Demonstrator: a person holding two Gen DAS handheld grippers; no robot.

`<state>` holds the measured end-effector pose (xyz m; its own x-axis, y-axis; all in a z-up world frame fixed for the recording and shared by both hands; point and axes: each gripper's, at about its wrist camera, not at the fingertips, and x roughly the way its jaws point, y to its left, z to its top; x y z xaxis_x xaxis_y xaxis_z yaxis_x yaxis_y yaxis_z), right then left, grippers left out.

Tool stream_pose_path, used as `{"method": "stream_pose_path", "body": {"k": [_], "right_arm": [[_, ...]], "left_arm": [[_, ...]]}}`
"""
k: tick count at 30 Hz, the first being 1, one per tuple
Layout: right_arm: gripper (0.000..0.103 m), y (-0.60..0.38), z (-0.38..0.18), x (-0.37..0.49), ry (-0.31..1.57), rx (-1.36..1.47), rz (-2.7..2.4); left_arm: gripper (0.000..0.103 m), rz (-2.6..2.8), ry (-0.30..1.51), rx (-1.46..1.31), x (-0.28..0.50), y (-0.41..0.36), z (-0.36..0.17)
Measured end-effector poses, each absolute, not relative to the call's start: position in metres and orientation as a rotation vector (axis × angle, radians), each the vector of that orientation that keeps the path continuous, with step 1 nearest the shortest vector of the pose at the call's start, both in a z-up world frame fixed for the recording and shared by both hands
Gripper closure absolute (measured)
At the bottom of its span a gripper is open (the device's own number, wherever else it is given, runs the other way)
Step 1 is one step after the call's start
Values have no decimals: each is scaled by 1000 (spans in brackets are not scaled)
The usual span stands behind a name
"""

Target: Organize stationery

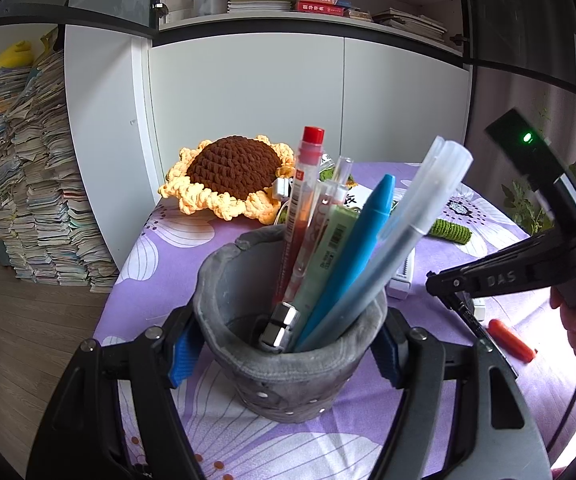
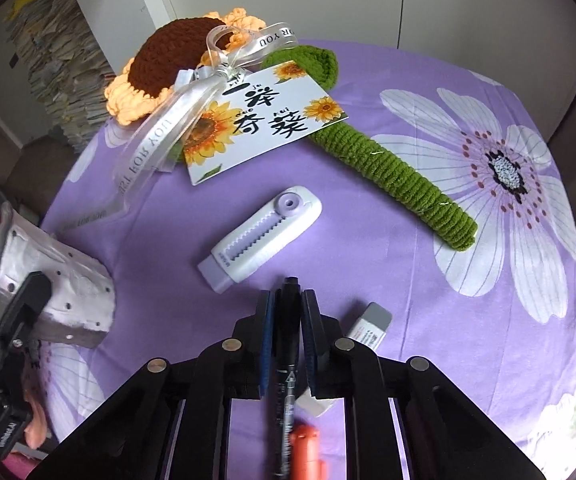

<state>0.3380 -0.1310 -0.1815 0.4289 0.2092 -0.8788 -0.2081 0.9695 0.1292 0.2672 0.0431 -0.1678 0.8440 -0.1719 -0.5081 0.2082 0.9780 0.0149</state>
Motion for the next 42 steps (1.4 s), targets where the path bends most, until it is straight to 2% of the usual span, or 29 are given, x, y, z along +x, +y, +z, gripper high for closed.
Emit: {"method": "stream_pose_path", "body": {"k": [9,12,17,20,25,27,28,29,42], "right_arm": [[89,-133,-116,294,909,99,387],[92,-131,-87,277,818,109,427],[93,-111,-50,261,707,6,479],[93,-100,-73,276,813,-66,465],[92,-94,-140,316,1078,-7,497],[89,-89,-156,325,1122,-22,493],[83,-86,-163,329,1142,-28,498],[74,-84,-168,332,1157,-27,505],[72,-67,-183,341,1190,-72,570]], "left_arm": [[34,-201,529,71,267,43,-168],[34,-201,529,71,267,43,-168],[34,-200,529,71,267,43,-168],[34,-199,526,69,267,43,-167],[34,-198,525,65,267,45,-167],[33,-199,527,65,267,45,-167],[33,-200,528,64,267,45,-167],[33,-200,527,61,268,45,-167],[34,-155,508,54,264,51,-166]]}}
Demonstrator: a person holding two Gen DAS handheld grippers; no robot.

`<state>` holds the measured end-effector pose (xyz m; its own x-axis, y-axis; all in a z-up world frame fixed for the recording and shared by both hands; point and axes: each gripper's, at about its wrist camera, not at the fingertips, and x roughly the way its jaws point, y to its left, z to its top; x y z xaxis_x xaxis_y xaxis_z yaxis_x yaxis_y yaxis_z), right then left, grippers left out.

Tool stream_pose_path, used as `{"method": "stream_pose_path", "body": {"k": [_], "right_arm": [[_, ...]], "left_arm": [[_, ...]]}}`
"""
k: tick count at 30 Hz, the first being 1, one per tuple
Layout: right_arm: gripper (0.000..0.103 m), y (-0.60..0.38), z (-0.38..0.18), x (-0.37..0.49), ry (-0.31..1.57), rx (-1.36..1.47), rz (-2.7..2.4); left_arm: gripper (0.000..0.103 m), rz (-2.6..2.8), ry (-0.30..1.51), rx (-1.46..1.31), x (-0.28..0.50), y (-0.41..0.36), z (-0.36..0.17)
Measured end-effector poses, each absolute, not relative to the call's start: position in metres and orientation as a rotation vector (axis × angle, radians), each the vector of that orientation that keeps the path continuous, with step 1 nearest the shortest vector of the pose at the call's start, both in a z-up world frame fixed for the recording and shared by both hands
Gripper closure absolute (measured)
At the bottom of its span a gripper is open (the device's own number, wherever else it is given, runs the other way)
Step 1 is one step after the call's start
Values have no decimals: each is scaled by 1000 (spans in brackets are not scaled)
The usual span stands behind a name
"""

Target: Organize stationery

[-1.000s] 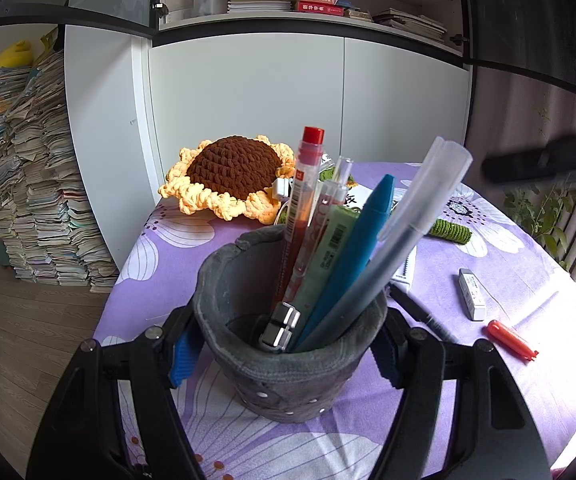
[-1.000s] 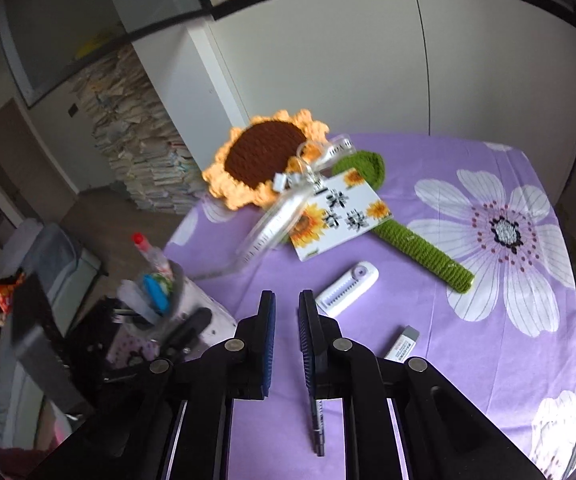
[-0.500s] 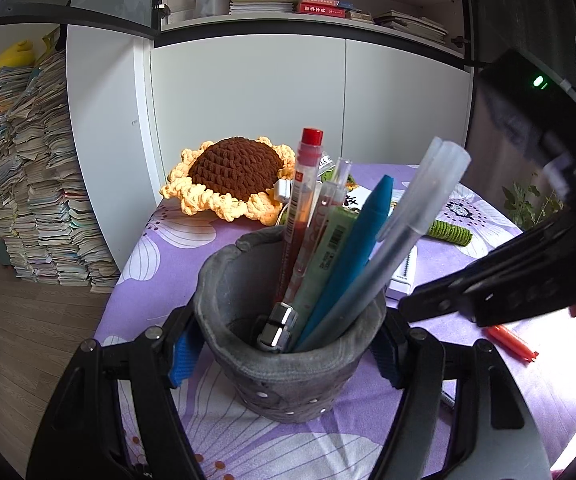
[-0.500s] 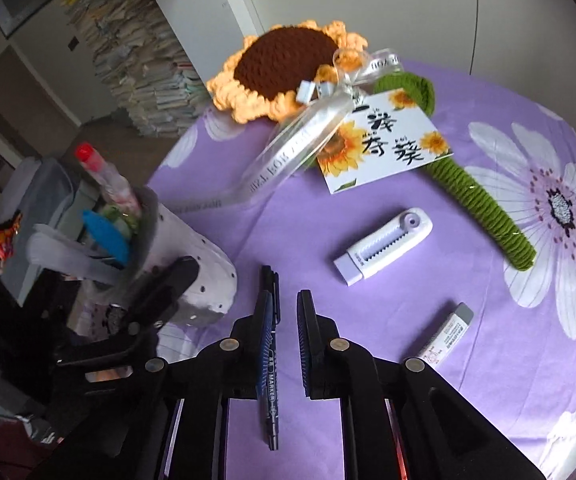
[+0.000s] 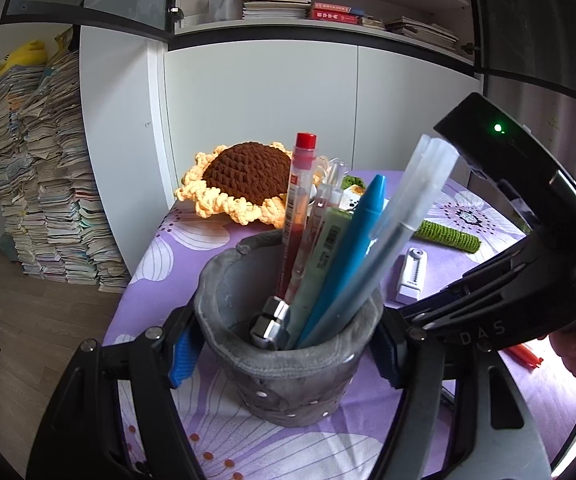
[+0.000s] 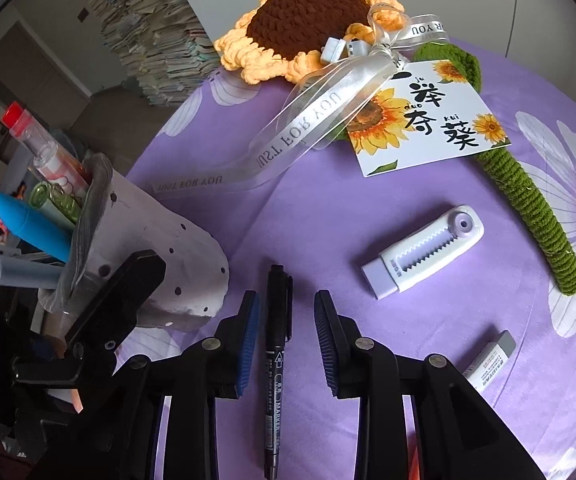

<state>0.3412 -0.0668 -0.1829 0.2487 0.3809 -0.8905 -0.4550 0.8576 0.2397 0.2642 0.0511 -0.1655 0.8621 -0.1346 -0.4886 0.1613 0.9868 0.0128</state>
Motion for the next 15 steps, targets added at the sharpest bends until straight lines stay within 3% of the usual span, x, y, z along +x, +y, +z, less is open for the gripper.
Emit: {"method": "stream_pose_path", "body": {"k": [10,12,15], "right_arm": [[73,-42,-189,347,1178,-181,574],[86,-37,-189,345,1170,-233,551],[88,-38,-187,340,1170,-228,550]], "left_arm": [[34,-156,513,60,261,57,-166],[34,-157,515,64,261,56,-166],[33,-157,514,64,260,56,-166]]}}
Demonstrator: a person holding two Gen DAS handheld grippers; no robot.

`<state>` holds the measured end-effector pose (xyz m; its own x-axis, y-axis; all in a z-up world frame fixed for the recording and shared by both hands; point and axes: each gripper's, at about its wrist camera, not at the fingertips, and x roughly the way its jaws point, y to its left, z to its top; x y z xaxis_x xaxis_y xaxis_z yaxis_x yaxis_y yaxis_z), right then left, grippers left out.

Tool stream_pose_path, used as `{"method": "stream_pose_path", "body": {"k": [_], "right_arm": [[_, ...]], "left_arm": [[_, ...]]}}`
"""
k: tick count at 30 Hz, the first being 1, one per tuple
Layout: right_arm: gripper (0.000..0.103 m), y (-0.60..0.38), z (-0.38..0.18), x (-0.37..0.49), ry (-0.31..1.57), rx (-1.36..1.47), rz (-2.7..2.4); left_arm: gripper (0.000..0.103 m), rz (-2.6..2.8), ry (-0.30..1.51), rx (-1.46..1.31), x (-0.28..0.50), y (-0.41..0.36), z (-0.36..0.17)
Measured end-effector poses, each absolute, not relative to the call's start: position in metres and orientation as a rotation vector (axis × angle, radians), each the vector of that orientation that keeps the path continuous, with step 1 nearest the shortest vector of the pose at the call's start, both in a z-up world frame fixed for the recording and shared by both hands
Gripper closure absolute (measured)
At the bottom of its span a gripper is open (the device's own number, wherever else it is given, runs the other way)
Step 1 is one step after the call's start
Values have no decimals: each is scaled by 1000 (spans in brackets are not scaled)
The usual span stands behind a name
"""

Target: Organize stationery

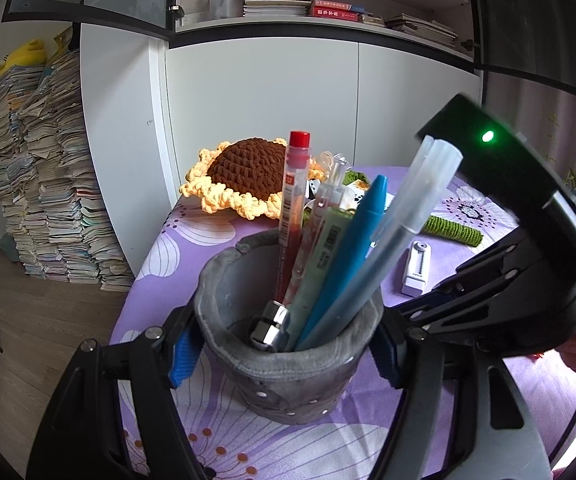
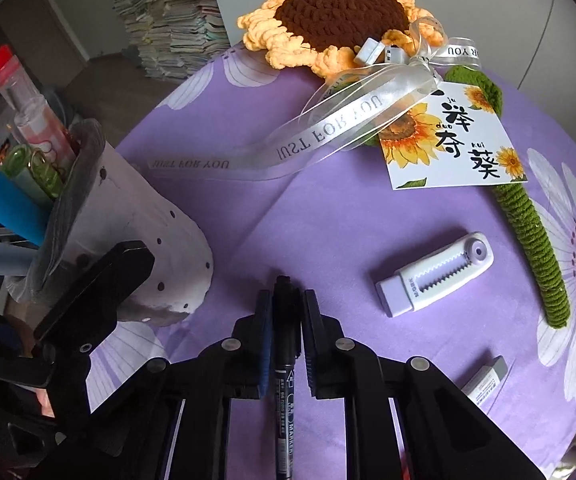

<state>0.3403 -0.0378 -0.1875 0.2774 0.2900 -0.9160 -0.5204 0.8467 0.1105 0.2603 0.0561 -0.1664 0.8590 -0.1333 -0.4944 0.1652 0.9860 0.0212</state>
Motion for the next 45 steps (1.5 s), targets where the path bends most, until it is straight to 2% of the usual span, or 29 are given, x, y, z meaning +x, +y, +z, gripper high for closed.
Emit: {"method": "stream_pose_path", "body": {"k": [6,19,23,31,45], "right_arm": [[88,-67,-149,327,1062,-98,559],[91,-85,4,248,523,-43,562],[92,-78,29,246,462,-35,604],[92,-47,33,249,445,-41,712],[91,-30,-47,291,548,-11,834]], "left_arm": [[33,-158,515,78,260,53,-167],[33,-157,516,91,261,52,-167],[33,-156,516,93,261,52,-168],[33,-157,516,92,261,52,-168],[33,-166,515,85,261,52,-168]]}}
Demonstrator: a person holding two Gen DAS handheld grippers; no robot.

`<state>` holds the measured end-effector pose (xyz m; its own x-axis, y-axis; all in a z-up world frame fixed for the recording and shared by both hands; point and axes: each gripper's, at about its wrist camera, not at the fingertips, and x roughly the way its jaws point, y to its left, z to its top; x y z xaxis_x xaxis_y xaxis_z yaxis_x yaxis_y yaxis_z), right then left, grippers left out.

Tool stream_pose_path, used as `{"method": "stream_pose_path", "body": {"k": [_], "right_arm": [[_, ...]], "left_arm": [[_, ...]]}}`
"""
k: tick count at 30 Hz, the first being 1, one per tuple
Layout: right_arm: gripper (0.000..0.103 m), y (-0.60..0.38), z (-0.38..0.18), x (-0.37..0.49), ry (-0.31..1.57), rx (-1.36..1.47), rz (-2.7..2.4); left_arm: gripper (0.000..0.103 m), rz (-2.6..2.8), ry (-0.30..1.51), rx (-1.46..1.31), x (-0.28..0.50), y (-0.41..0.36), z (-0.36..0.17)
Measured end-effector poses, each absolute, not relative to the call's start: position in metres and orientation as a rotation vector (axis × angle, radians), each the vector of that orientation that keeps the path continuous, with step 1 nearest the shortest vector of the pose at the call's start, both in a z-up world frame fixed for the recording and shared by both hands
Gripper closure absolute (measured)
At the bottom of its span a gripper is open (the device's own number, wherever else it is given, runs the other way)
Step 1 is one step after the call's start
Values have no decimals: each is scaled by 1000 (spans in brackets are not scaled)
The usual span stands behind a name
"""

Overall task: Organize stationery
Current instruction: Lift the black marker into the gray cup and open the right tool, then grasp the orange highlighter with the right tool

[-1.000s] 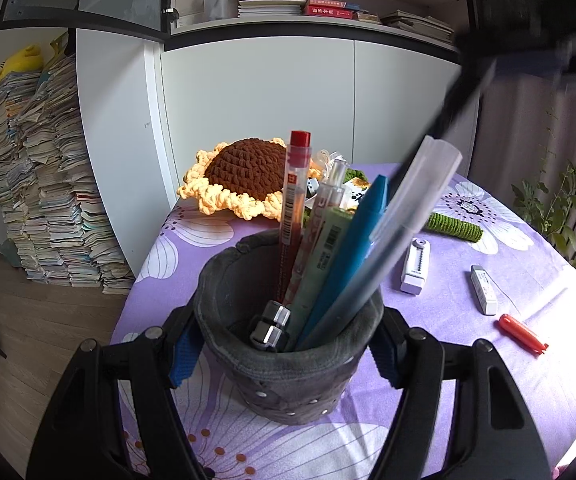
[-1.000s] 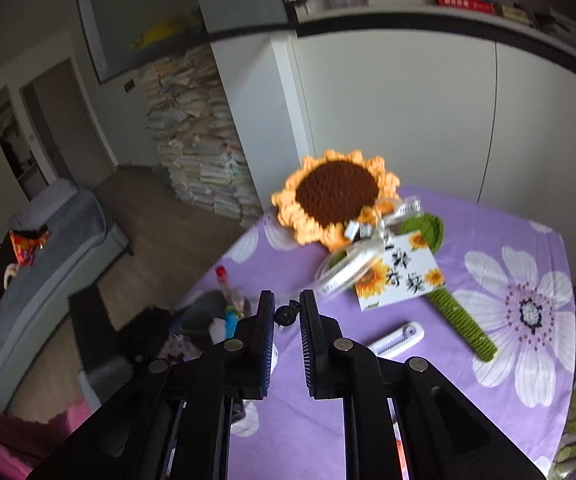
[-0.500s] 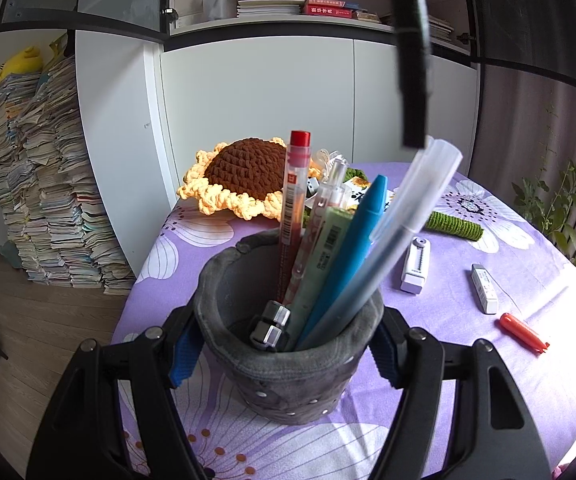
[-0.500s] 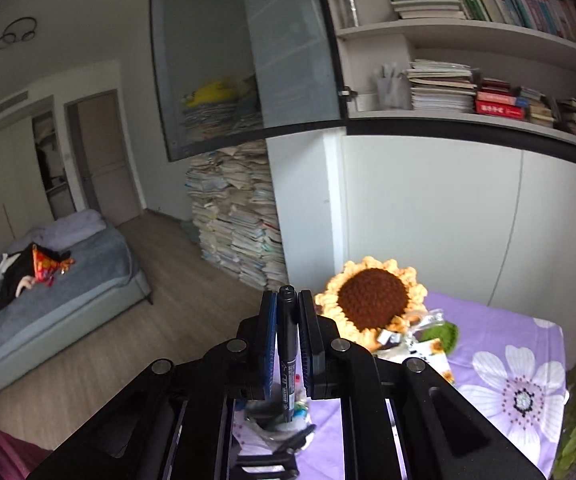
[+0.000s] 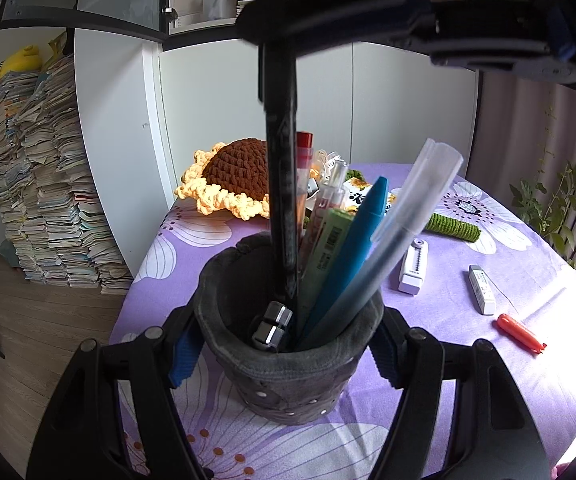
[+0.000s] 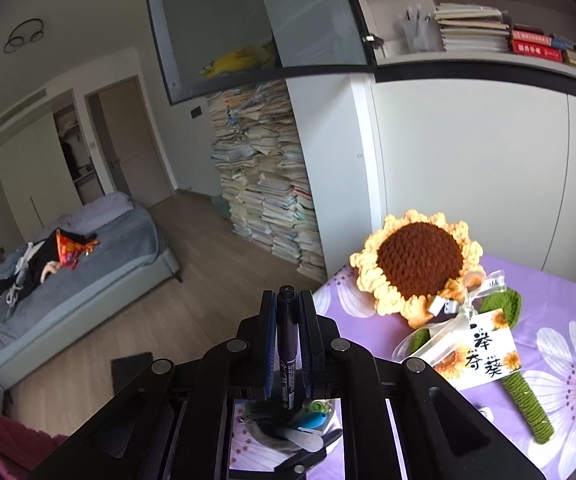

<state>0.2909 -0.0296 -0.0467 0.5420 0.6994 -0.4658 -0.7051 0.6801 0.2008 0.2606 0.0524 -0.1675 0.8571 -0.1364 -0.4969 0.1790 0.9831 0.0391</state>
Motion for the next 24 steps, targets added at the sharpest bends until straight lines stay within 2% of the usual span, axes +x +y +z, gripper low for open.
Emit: {"method": "stream_pose_path", "body": {"k": [11,21,24], "right_arm": [[91,-29,-68,286,603,-63,865],[91,-90,-62,266,641,23,737],[87,-111,-69,262,689,-8,611]], "left_arm": [[33,-165,515,85,261,52,-167],[33,-166,524,85,262,51,-169],[33,-162,521,89,262,51,-168]]}}
